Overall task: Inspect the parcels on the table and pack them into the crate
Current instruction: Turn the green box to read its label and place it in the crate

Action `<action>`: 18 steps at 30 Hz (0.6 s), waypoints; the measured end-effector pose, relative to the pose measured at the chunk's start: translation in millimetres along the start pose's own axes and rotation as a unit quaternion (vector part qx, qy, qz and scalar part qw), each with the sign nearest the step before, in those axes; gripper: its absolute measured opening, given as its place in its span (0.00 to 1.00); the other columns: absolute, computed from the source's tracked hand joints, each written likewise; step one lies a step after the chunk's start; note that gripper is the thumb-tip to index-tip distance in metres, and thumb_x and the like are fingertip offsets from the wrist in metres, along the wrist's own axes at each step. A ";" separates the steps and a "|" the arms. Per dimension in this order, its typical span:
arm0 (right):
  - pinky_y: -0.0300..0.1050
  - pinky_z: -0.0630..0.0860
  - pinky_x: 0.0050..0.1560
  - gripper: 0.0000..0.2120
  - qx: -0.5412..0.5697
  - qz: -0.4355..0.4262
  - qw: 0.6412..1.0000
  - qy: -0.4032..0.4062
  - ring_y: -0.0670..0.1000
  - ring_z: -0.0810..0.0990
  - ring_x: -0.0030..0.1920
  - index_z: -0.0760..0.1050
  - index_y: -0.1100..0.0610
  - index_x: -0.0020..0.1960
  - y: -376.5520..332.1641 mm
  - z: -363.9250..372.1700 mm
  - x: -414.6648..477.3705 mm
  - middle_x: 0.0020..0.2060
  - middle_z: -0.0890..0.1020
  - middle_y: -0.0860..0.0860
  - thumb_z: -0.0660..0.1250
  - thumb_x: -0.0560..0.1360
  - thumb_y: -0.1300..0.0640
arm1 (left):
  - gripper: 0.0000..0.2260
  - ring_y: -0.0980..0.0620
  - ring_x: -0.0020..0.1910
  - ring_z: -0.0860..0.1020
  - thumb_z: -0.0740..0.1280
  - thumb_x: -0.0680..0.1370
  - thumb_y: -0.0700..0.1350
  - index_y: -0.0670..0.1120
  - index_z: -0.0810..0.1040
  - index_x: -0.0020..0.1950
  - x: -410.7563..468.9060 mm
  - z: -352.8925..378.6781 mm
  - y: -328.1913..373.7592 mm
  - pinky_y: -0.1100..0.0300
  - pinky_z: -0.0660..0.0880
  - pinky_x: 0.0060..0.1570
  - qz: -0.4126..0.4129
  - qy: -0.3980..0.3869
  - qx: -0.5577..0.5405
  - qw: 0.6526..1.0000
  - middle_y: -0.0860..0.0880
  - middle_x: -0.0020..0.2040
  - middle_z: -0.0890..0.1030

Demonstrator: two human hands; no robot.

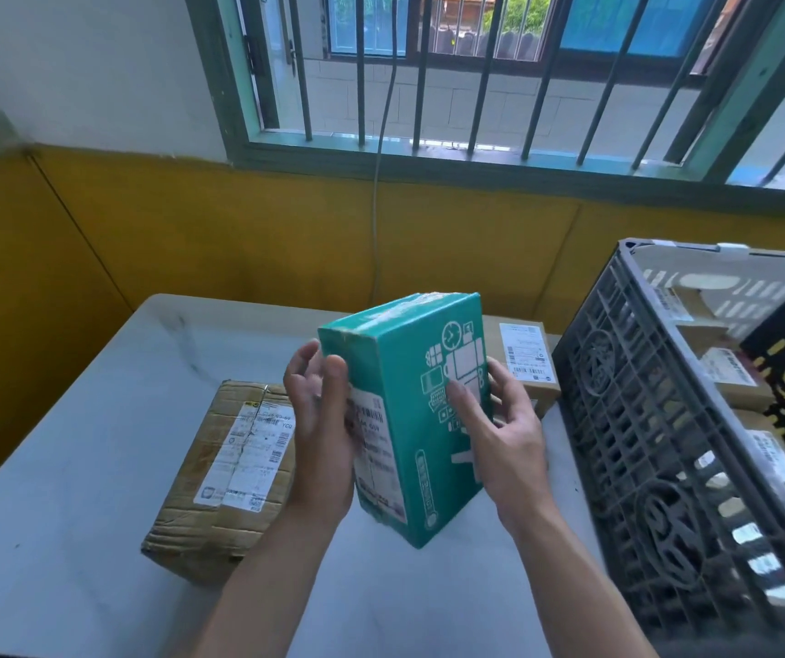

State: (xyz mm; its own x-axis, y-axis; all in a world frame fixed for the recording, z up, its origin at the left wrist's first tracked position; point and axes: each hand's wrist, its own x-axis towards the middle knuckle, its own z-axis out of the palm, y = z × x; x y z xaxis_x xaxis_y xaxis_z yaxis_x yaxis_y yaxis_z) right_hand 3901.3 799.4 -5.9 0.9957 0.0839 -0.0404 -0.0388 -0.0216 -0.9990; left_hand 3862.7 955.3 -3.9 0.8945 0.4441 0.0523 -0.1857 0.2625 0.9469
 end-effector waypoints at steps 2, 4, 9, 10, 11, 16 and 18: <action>0.52 0.85 0.47 0.20 0.012 0.001 1.000 0.022 0.39 0.84 0.51 0.73 0.31 0.58 1.3 -1.5 0.8 0.50 0.84 0.32 0.73 0.68 0.35 | 0.31 0.48 0.61 0.82 0.68 0.76 0.65 0.59 0.61 0.74 -3.1 -1.4 -1.9 0.54 0.83 0.49 0.025 -0.048 0.008 0.999 0.52 0.65 0.79; 0.53 0.85 0.46 0.19 0.010 0.001 0.999 0.032 0.44 0.86 0.51 0.75 0.34 0.58 1.2 -2.8 -0.2 0.51 0.85 0.37 0.73 0.69 0.36 | 0.35 0.47 0.61 0.83 0.73 0.74 0.63 0.62 0.59 0.76 -4.2 -1.7 -4.0 0.52 0.83 0.48 0.024 -0.073 0.039 0.996 0.54 0.65 0.79; 0.62 0.84 0.50 0.19 0.018 0.015 1.000 -0.001 0.58 0.86 0.52 0.79 0.42 0.58 -3.9 -14.4 1.5 0.50 0.86 0.51 0.74 0.68 0.43 | 0.26 0.47 0.55 0.85 0.69 0.76 0.56 0.65 0.66 0.73 5.4 -5.7 -5.6 0.53 0.83 0.45 -0.014 -0.054 -0.010 0.998 0.54 0.60 0.83; 0.62 0.83 0.52 0.20 0.021 0.012 1.000 -0.019 0.59 0.85 0.54 0.79 0.43 0.60 -5.4 -19.3 4.0 0.52 0.86 0.52 0.74 0.68 0.44 | 0.25 0.46 0.56 0.85 0.69 0.77 0.55 0.63 0.67 0.73 7.5 -7.1 -5.2 0.52 0.83 0.45 -0.027 -0.052 -0.032 0.998 0.52 0.61 0.83; 0.62 0.83 0.53 0.21 0.032 0.012 0.999 -0.042 0.59 0.85 0.55 0.79 0.43 0.62 -6.5 -24.3 6.8 0.54 0.85 0.53 0.74 0.69 0.46 | 0.25 0.44 0.57 0.84 0.68 0.77 0.55 0.61 0.68 0.74 8.8 -8.3 -4.9 0.51 0.83 0.47 -0.043 -0.054 -0.052 0.996 0.49 0.62 0.82; 0.50 0.84 0.44 0.30 0.146 0.082 0.969 -0.183 0.59 0.86 0.52 0.68 0.39 0.72 -4.6 -34.1 13.4 0.60 0.84 0.54 0.72 0.73 0.53 | 0.25 0.36 0.60 0.82 0.67 0.78 0.58 0.55 0.69 0.74 12.8 -6.9 -4.7 0.40 0.82 0.52 -0.094 -0.095 -0.062 0.989 0.41 0.64 0.81; 0.52 0.84 0.42 0.32 0.176 0.094 0.964 -0.178 0.60 0.86 0.51 0.68 0.40 0.73 -2.9 -33.7 12.9 0.61 0.83 0.57 0.71 0.72 0.55 | 0.26 0.35 0.60 0.82 0.66 0.78 0.61 0.57 0.67 0.75 13.4 -4.4 -5.1 0.33 0.79 0.57 -0.107 -0.102 -0.036 0.988 0.42 0.63 0.82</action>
State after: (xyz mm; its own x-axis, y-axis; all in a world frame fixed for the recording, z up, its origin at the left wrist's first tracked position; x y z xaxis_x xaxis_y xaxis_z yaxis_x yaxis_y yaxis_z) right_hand 3917.0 766.9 -2.9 0.8786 0.4490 -0.1625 -0.3047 0.2650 -0.9148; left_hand 3873.8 963.6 -9.4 0.9786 0.1914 -0.0760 -0.0058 0.3946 0.9188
